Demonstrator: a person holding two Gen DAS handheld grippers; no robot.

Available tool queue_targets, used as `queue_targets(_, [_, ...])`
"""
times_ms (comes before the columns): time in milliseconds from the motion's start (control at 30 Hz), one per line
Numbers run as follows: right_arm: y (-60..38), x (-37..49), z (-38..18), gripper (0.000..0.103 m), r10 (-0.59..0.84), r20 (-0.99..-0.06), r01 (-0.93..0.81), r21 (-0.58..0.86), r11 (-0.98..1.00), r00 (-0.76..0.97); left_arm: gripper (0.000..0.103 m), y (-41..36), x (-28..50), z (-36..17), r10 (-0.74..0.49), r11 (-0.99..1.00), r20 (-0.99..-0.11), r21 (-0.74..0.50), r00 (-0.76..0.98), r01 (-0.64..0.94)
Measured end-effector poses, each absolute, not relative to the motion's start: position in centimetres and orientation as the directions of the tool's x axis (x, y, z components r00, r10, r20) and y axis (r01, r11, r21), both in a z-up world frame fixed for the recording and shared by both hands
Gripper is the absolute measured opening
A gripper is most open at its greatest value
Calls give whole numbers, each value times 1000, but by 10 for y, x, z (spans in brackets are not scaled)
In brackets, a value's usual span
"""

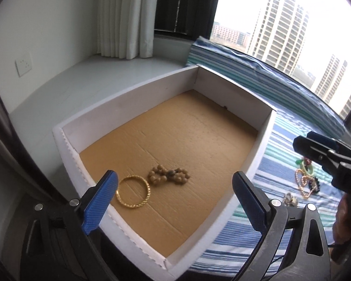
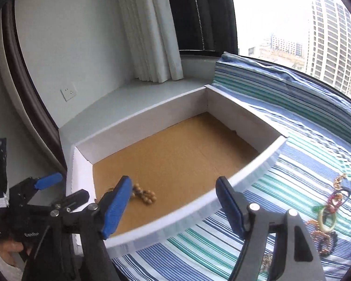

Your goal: Organize jewelry

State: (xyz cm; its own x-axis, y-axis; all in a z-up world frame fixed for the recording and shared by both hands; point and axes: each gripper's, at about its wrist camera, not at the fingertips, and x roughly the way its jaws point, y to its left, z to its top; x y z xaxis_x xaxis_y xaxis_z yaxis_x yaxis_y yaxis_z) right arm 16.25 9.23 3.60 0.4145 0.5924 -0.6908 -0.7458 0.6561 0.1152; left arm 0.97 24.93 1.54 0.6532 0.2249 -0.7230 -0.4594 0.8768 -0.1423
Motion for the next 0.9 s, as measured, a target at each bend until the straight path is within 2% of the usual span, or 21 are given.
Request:
queue_targets(200, [9, 141, 40, 75, 467, -687, -656, -20, 754, 557, 99, 184, 23, 23, 116, 936, -701, -161, 703, -315])
queue_targets(400, [-66, 120, 26, 76, 327, -689, -547, -121, 828, 646, 99, 126, 40, 13, 4, 967, -721, -174, 693, -186])
queue_targets(667, [-124, 93, 2, 76, 224, -702, -453, -155, 878, 675, 99, 74, 39, 6, -54, 987, -738, -142, 672, -77])
queue_targets(900, [-152, 74, -14, 76, 167, -726, -396, -155, 905, 667, 99, 59, 41, -8, -92, 986, -761, -157, 643, -45])
